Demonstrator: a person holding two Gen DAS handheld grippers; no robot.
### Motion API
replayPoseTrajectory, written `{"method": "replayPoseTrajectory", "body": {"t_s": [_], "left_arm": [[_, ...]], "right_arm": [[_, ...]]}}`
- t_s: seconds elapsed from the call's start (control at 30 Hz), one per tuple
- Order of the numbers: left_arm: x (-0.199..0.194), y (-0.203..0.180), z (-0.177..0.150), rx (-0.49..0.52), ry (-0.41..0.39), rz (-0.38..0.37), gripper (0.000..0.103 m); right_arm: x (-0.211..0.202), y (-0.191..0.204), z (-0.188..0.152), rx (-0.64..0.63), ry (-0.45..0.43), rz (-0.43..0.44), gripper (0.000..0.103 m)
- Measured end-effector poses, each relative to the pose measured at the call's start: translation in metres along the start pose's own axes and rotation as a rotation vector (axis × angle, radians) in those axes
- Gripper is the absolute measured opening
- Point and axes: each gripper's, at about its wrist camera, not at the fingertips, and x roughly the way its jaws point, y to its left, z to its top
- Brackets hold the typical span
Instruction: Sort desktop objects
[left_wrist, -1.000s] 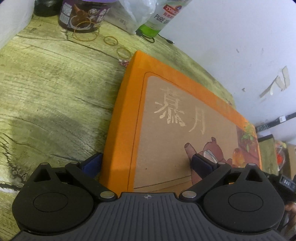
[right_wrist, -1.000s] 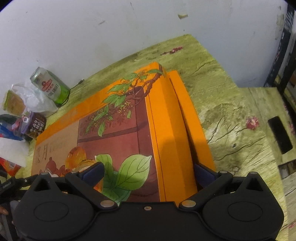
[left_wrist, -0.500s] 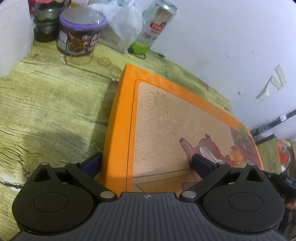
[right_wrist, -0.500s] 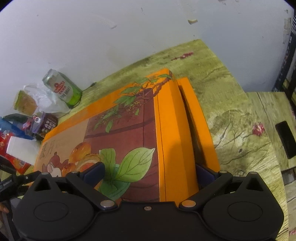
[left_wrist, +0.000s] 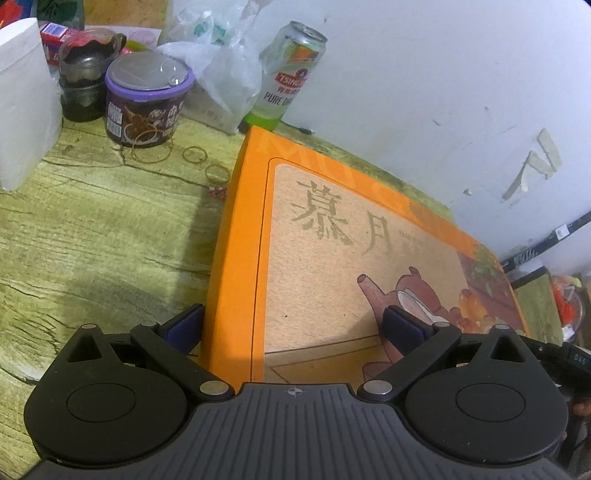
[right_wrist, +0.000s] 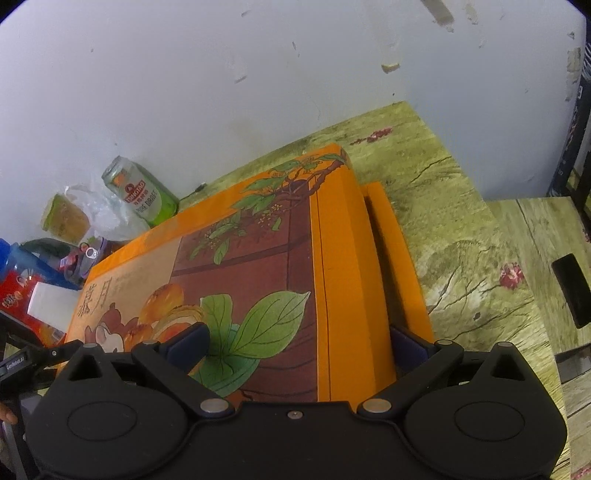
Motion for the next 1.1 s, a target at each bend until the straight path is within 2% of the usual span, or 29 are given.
{"method": "replayPoseTrajectory", "body": {"t_s": [0.53, 1.1], "left_arm": [[0.013, -0.017, 0.008, 0.016, 0.046, 0.007, 0.101], [0.020, -0.020, 0.019, -0.006, 0.098, 0.055, 0.102]], "right_arm": [[-0.008, -0.014, 0.004, 0.050, -0.020, -0.006, 0.102], [0.006, -0.016, 0.011, 0.069, 0.028, 0.010, 0.102]]}}
